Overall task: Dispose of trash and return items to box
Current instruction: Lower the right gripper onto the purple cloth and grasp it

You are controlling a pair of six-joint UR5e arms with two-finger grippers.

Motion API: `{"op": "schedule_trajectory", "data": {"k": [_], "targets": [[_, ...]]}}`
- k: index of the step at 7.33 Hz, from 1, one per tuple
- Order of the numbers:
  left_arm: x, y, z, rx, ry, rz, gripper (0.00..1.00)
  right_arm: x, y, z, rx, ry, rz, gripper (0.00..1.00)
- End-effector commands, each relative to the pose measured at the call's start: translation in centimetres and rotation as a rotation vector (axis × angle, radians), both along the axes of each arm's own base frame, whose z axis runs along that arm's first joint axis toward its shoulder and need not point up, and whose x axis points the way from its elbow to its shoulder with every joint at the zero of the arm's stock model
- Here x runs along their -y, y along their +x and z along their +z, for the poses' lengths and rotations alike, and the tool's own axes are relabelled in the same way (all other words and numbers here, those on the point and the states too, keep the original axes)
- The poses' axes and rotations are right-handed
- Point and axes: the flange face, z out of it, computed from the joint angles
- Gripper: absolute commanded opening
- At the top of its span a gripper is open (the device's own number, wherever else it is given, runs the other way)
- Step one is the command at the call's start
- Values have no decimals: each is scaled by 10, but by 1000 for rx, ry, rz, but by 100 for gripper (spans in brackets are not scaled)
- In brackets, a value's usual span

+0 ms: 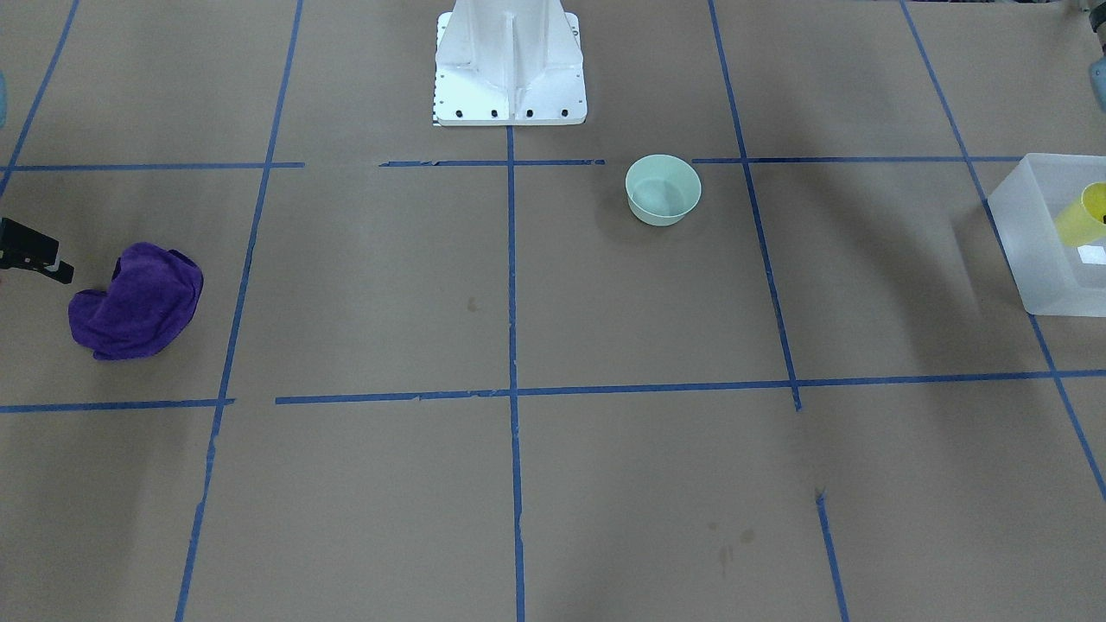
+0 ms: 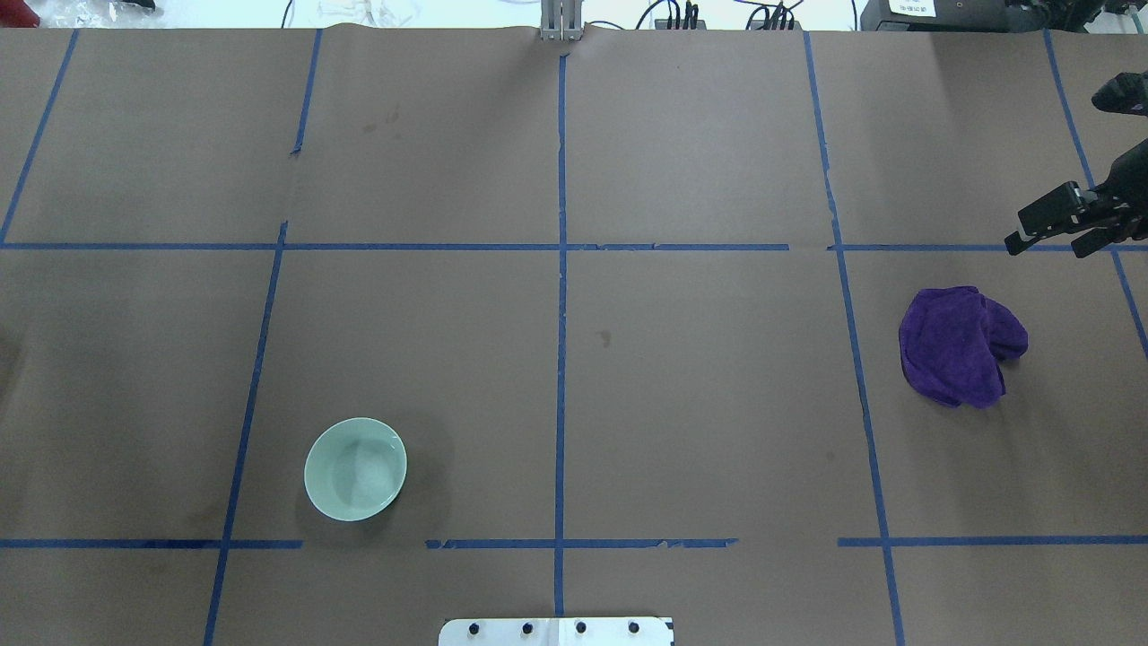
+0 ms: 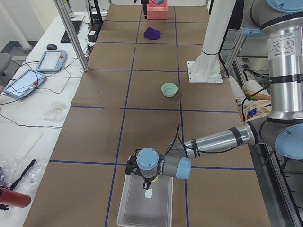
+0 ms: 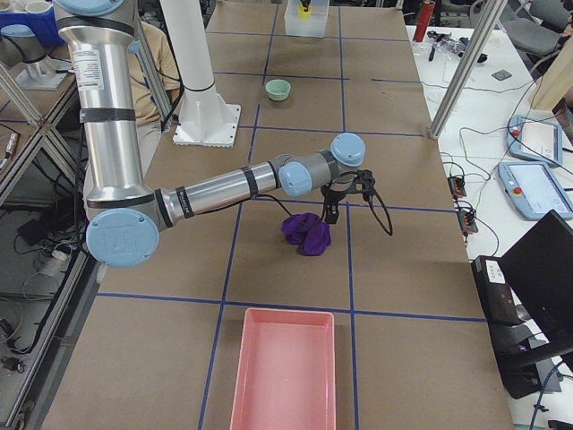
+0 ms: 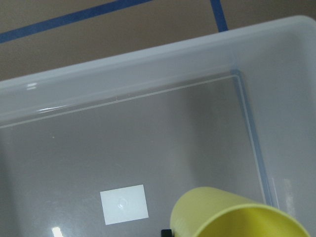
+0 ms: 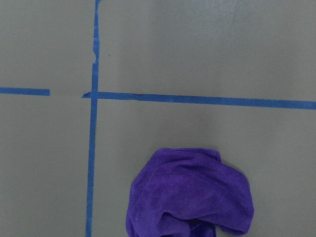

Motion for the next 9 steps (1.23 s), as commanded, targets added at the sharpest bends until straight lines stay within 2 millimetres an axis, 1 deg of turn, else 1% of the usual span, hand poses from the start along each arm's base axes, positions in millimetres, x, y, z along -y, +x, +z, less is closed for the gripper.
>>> {"op": "schedule_trajectory", "data": {"k": [1,2,3,4,5,6,7,8,9], "targets": [[-1,4,5,-2,3,5,7,-14,-17,15,-22,-37,-26,100],[4,5,0,-4,14,6,56,-24,-22,26,-33,-65,-36,100],[12,5,-6,-5,28,4,77,-28,-32,29,-37,-70,-55,100],[21,7,-14,-7,41,2,79,-33,-50,29,-48,-65,-87,100],[36,7,-34,-12,66,-17,79,-35,-68,26,-71,-53,-104,100],[46,9,-52,-17,75,-39,79,-31,-78,20,-88,-28,-111,100],[59,10,-76,-28,74,-80,80,-32,-86,19,-91,-31,-120,100],[75,13,-97,-59,65,-117,80,-28,-96,21,-123,-37,-104,100],[91,18,-120,-109,59,-135,80,-24,-111,19,-141,-61,-88,100]]}}
